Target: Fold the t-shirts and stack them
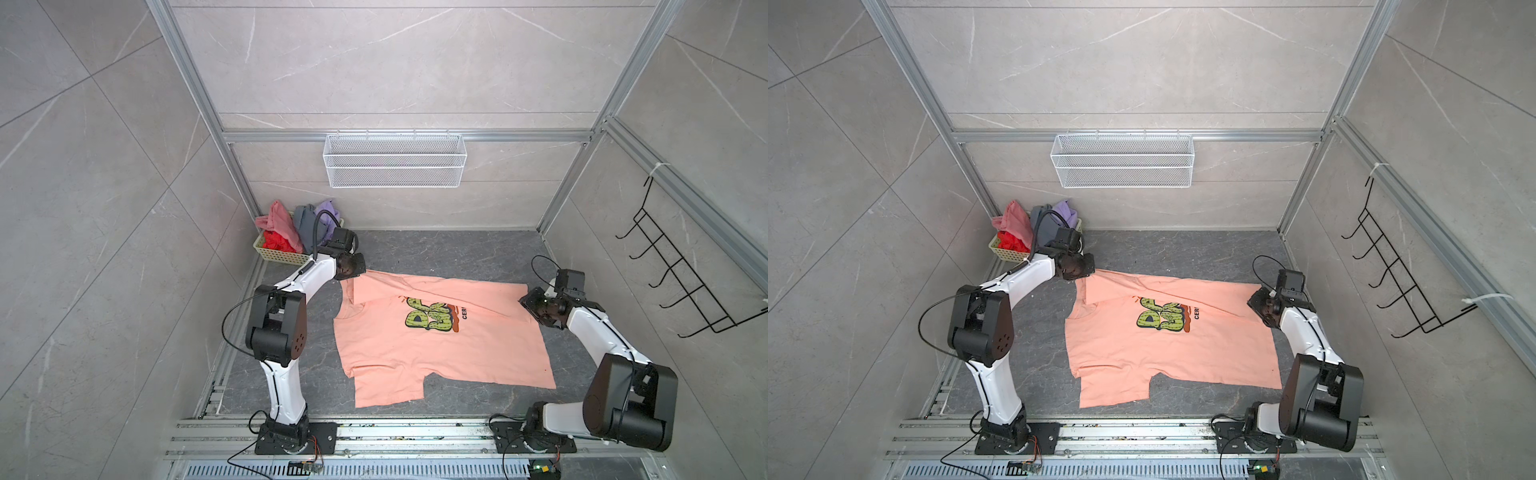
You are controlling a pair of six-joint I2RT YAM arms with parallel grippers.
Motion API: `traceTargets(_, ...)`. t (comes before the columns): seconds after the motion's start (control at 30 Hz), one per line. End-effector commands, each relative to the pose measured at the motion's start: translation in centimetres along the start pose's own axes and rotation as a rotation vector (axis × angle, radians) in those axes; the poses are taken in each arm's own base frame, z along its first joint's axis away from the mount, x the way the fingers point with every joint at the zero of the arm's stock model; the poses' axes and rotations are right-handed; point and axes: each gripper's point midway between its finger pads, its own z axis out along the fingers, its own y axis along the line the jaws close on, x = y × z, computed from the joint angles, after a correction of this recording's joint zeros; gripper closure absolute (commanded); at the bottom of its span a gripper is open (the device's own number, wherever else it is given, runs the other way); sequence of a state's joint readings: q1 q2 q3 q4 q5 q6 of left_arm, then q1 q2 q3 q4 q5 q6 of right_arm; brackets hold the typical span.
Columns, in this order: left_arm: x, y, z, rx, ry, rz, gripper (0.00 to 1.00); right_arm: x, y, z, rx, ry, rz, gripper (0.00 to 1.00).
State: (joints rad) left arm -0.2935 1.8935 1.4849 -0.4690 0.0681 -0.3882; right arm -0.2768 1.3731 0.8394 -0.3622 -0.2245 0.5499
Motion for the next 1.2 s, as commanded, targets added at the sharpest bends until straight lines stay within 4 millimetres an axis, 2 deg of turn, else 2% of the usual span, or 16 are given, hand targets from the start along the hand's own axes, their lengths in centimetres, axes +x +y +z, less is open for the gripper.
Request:
traceTargets(0.0, 1.9, -1.8, -4.2, 0.061, 0.036, 0.077, 1.0, 0.6, -0.6, 0.0, 0.023, 0.009, -0.022, 0.54)
traceTargets(0.07, 4.0, -1.9, -5.6, 0.064, 0.068, 0.088, 1.0, 0.8, -0.7, 0.1, 0.03, 0.016, -0.025, 0.54)
traceTargets(0.3, 14.3, -0.5, -8.7, 0.0, 0.235, 0.036, 1.0, 0.9, -1.1, 0.1, 0.052, 0.028, -0.053, 0.55)
traceTargets(0.37, 16.2, 0.5, -9.4, -0.046, 0.242, 0.012, 0.99, 0.9, -1.2, -0.1, 0.063, 0.029, -0.069, 0.55)
traceTargets(0.4, 16.9, 1.3, -9.8, -0.084, 0.236, 0.0, 0.86, 0.9, -1.2, -0.2, 0.066, 0.029, -0.075, 0.55)
traceTargets(0.43, 17.3, 2.2, -10.1, -0.12, 0.23, -0.012, 0.68, 0.8, -1.2, -0.2, 0.067, 0.03, -0.082, 0.55)
traceTargets(0.47, 17.4, 2.9, -10.4, -0.155, 0.215, -0.02, 0.52, 0.8, -1.2, -0.2, 0.068, 0.03, -0.084, 0.55)
traceTargets(0.5, 16.9, 3.2, -10.7, -0.172, 0.187, -0.022, 0.45, 0.7, -1.1, -0.2, 0.065, 0.029, -0.085, 0.55)
traceTargets(0.6, 14.1, 1.7, -10.9, -0.134, 0.109, -0.01, 0.42, 0.5, -0.7, -0.1, 0.049, 0.033, -0.083, 0.55)
traceTargets(0.77, 10.8, -3.0, -8.1, -0.002, 0.131, 0.015, 0.43, 0.5, -0.4, 0.1, 0.039, 0.042, -0.067, 0.54)
traceTargets(0.87, 10.0, -6.5, -5.5, 0.057, 0.163, 0.056, 0.44, 1.3, -1.1, 0.9, 0.069, 0.099, -0.049, 0.53)
traceTargets(1.0, 10.6, -9.4, -1.6, 0.08, 0.24, 0.084, 0.47, 1.9, -2.2, 1.5, 0.105, 0.107, -0.015, 0.51)
traceTargets(1.17, 11.3, -11.3, 2.2, 0.095, 0.29, 0.061, 0.47, 2.2, -3.6, 1.8, 0.169, 0.139, 0.043, 0.46)
